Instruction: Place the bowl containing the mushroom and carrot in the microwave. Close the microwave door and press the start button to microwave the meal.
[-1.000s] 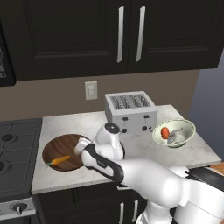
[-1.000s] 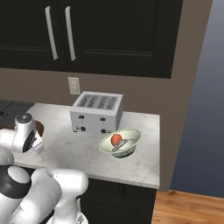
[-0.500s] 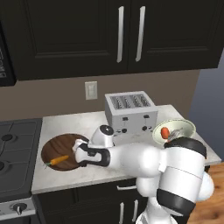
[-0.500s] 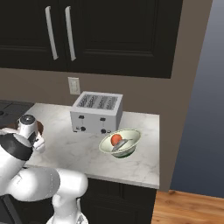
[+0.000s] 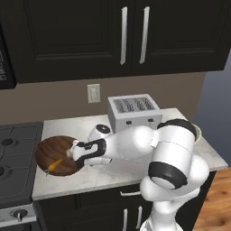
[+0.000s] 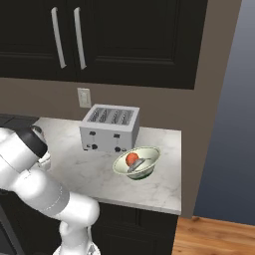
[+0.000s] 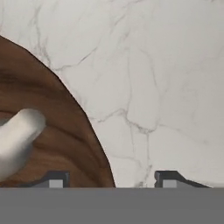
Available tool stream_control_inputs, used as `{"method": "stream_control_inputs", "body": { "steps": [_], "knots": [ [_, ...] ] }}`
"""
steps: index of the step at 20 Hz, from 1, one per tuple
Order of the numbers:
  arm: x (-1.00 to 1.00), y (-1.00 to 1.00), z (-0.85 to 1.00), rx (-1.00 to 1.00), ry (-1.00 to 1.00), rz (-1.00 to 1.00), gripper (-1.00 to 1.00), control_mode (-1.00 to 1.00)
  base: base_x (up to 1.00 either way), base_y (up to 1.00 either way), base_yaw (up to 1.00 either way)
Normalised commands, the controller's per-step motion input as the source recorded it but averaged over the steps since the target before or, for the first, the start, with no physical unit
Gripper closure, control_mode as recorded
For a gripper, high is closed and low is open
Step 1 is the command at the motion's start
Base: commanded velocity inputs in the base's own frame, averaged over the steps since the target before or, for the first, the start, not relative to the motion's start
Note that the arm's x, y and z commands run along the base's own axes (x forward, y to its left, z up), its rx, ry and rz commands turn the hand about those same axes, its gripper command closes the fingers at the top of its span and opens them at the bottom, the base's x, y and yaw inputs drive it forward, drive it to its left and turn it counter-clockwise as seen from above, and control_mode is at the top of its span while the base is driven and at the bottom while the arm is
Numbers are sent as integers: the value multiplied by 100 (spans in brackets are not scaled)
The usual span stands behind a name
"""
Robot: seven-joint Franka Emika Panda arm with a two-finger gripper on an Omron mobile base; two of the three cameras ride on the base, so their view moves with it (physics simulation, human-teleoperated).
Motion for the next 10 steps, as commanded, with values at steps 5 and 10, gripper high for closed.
{"method": "stream_control_inputs", "body": {
  "steps": [5,10],
  "knots": [
    [0,0,0,0,0,0,100,-100,0,0,0],
    [0,-6,2,3,-3,0,100,-100,0,0,0]
  ]
}}
